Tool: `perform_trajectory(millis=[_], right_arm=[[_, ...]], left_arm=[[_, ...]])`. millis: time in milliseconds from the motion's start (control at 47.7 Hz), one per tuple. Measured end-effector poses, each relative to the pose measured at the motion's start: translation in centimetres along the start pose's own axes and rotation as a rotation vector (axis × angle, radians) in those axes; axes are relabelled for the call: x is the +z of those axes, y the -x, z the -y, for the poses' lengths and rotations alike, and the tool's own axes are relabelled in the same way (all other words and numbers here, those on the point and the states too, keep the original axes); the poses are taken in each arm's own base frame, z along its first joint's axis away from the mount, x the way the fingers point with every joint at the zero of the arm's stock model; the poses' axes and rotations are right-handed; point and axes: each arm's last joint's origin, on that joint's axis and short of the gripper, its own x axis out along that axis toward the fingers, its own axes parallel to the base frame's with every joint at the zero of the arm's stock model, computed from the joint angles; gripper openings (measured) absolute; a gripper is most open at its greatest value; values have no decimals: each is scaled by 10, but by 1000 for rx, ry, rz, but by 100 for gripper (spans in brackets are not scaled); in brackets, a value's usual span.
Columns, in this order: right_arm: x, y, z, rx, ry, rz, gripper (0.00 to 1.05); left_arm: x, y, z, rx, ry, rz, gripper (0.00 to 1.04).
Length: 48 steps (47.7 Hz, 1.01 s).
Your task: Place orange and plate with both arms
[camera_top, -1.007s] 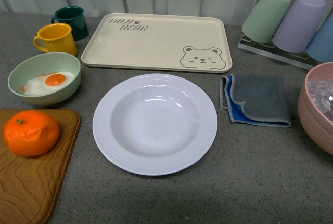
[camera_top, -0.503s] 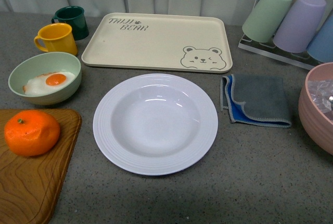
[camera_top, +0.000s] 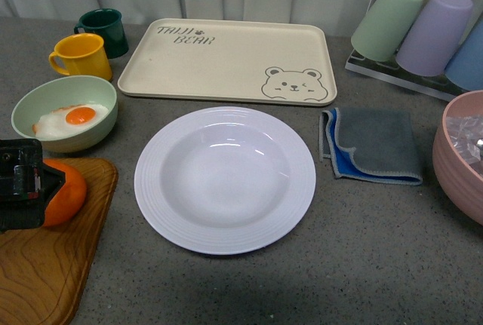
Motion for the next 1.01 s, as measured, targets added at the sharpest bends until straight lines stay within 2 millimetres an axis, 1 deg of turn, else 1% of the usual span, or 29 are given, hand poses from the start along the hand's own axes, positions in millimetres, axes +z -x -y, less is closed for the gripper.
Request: perform_trajectory(millis=[189, 336, 483, 692, 713, 755, 860, 923, 1007], right_arm=[[0, 0, 0, 0, 0, 0, 95], [0, 0, 0, 0, 0, 0, 95], [0, 0, 0, 0, 0, 0, 95], [0, 0, 0, 0, 0, 0, 95], [0, 0, 0, 0, 0, 0, 95], [0, 0, 0, 0, 0, 0, 95], [0, 0, 0, 0, 0, 0, 95], [0, 0, 0, 0, 0, 0, 95], [0, 0, 0, 0, 0, 0, 95]], left_arm=[[3, -25, -8, 15, 16, -49, 98], [10, -38, -14, 36, 31, -62, 98], [10, -46, -16, 41, 37, -90, 98], [6, -51, -16, 34, 47, -118, 98], [7, -51, -17, 39, 48, -118, 96], [7, -51, -17, 41, 50, -116, 90], [9, -49, -18, 41, 55, -107, 68], [11, -47, -17, 38, 53, -100, 61], [16, -42, -12, 25, 46, -78, 57]])
